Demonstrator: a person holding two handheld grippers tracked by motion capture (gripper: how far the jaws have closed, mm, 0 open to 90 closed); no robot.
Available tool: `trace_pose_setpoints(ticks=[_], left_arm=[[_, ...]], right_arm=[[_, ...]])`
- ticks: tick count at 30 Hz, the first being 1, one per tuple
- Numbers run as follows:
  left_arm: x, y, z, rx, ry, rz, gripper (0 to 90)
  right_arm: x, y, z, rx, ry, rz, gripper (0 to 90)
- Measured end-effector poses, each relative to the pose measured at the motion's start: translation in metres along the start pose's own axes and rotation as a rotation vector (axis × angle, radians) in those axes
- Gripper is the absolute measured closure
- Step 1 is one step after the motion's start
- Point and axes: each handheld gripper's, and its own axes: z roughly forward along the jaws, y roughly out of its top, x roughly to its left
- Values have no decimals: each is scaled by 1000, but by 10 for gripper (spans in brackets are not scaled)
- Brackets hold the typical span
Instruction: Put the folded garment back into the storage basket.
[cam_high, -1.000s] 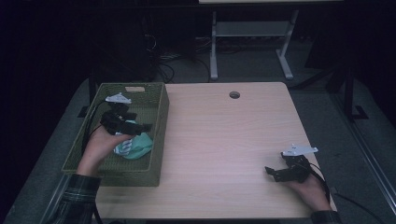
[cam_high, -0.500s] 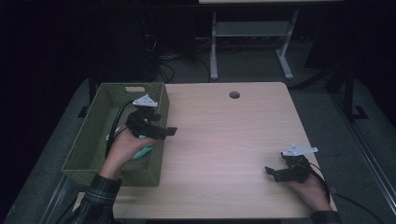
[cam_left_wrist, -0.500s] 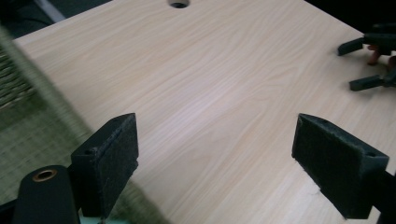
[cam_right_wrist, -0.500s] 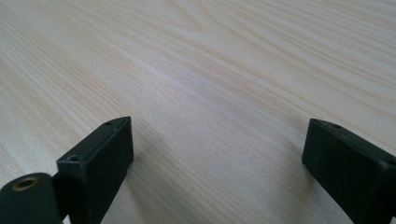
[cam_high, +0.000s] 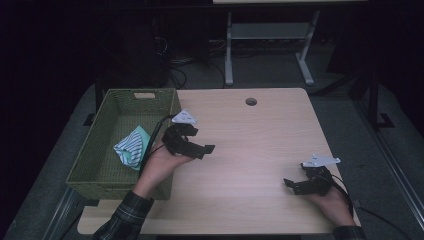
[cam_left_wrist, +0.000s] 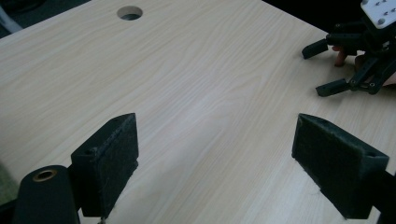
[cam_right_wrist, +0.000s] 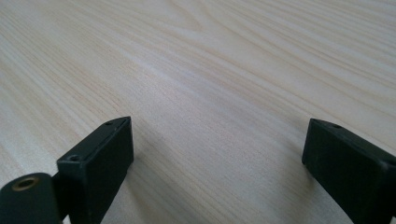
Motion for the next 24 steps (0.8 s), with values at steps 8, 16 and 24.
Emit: trace_pose_setpoints(ticks=[8,16,24], left_arm=[[-16,-11,27,10,-16,21,140],[-25,-29,56,47,-20,31,138],[-23,-48,73,50,10,13,136]], right_arm=[[0,0,0,0,0,0,85],[0,0,0,0,0,0,85],[0,0,0,0,0,-2,85]])
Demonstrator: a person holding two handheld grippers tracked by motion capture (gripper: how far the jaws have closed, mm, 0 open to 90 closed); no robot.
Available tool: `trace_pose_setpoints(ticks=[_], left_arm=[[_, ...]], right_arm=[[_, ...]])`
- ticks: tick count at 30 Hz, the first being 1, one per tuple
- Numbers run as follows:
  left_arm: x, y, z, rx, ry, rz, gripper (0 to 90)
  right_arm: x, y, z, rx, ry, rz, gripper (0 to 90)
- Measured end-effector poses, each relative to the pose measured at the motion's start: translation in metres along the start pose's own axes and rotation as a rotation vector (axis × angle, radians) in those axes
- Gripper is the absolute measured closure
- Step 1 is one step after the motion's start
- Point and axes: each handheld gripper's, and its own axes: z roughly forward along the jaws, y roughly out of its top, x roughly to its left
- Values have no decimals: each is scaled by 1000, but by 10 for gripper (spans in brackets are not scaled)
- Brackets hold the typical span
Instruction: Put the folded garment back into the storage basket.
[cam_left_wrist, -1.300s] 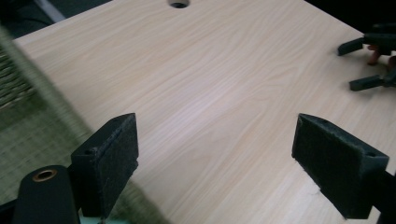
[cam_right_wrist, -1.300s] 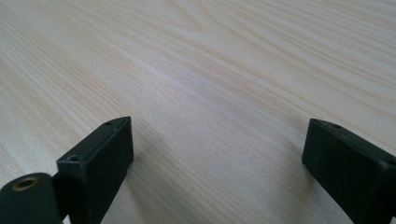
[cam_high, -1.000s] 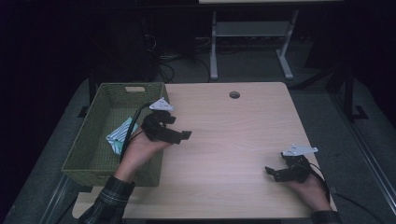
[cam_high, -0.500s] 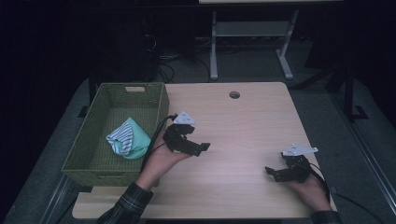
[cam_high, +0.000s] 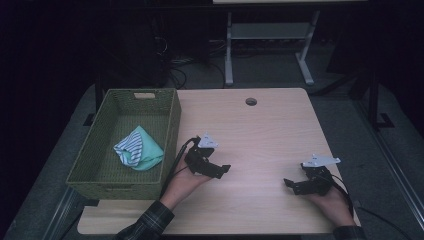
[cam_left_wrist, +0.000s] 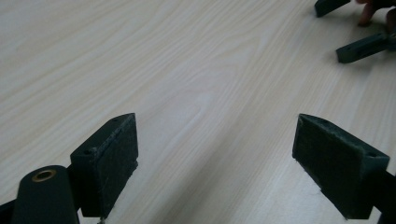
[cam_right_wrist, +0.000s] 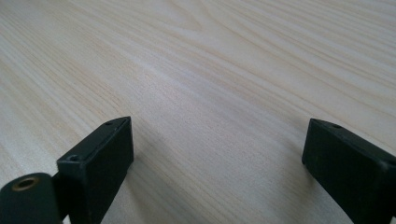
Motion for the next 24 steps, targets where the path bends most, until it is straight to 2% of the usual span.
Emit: trace_pose_setpoints(ticks=[7,8,10,14,20,21,24], left_arm=[[3,-12,12,31,31,-2,136],[4,-14,13,38,35,11,136],[5,-18,17,43,38,1,136],[5,-25,24,77,53,15,132],[7,-32,32,114,65,15,131],[7,-33,33,115,63,13,130],[5,-36,35,96,80,40,121]], right_arm=[[0,0,0,0,0,0,85],[0,0,0,0,0,0,85],[0,0,0,0,0,0,85],[0,0,0,0,0,0,85],[0,0,0,0,0,0,85],[0,0,0,0,0,0,85],[0,0,0,0,0,0,85]])
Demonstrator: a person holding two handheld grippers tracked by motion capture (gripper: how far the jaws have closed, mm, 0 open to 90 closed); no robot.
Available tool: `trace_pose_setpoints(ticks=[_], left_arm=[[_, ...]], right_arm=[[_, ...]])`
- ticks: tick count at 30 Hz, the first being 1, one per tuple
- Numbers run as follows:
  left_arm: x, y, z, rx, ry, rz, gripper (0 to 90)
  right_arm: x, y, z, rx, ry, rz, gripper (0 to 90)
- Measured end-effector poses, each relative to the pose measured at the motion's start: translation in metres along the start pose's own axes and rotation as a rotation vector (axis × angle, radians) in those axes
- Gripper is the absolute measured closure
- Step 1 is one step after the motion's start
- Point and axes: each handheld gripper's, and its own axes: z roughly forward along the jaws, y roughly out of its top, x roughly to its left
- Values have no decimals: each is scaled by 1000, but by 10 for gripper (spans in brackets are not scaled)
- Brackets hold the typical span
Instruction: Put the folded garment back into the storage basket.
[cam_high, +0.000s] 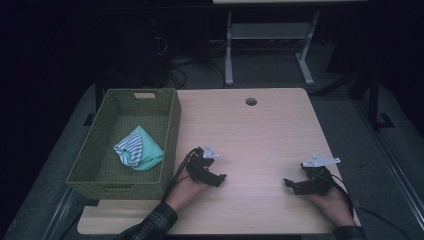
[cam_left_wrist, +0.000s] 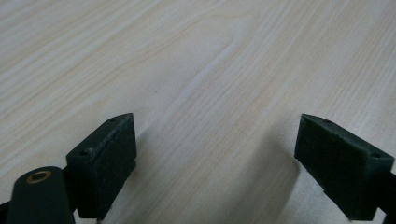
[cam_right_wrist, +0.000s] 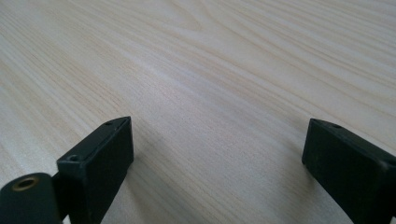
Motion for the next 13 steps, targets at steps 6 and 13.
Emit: trace_pose_setpoints(ticks=[6,13], left_arm=[[-1,-9,2,-82,-7,5,120],[-1,-9,2,-82,-7,5,120]], right_arm=[[0,0,0,0,0,0,85],[0,0,0,0,0,0,85]])
